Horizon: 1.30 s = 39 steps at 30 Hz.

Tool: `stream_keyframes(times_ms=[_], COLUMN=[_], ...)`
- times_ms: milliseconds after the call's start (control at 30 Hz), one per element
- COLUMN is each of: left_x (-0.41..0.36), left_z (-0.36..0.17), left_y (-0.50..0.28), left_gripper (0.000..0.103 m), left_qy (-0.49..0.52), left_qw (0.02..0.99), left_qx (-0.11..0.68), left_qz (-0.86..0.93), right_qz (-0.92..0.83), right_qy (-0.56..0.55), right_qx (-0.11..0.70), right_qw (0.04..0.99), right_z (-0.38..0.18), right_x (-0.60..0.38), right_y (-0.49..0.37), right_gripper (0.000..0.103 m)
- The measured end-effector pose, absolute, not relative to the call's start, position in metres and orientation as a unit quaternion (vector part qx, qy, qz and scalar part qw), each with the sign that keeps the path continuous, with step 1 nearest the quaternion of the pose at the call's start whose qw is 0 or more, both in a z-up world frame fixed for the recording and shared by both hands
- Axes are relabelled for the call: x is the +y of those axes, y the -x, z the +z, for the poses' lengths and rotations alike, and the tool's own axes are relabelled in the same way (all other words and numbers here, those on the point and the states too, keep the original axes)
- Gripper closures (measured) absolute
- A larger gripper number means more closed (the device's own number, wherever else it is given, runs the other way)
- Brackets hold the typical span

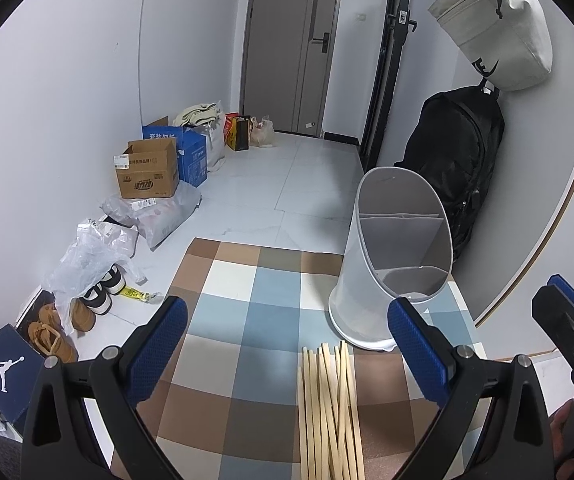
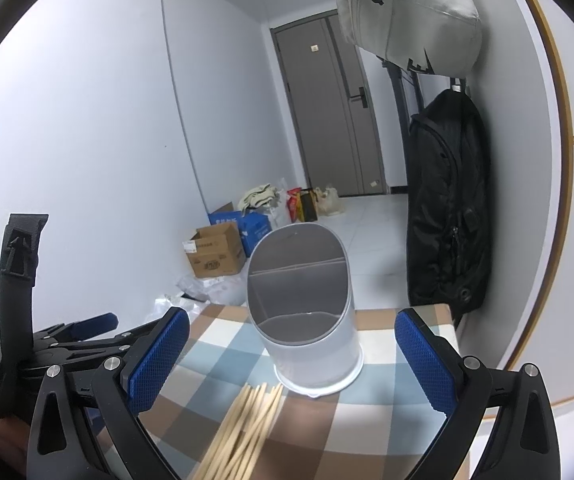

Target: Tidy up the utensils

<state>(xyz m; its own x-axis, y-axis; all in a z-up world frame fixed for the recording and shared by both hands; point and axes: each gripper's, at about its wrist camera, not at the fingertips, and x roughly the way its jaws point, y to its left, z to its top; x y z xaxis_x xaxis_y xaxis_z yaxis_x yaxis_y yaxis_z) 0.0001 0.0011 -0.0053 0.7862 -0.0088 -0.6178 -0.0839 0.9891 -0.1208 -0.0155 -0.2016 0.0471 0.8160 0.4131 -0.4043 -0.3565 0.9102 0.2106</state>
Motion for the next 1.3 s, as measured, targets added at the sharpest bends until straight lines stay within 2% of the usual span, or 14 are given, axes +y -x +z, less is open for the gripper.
stream_keyframes(times_ms=[767, 1300], left_x=[0.003, 0.015], left_z=[-0.007, -0.014], left_y=[-0.003, -0.009], left_gripper=[0.005, 0.005], left_qy=[0.075, 0.083], left_qw=[0.938, 0.931], left_qx=[0.338, 0.357], left_qz=[0.015, -0.001], right_qz=[0.208, 0.223], right_qy=[-0.055, -0.056], right_qx=[0.233, 0.269], right_qw=[0.948, 0.936], right_z=[0.041, 0.028], right_x=[-0.197, -0.190], right_y=[0.014, 0.002], right_gripper=[0.000, 0.000])
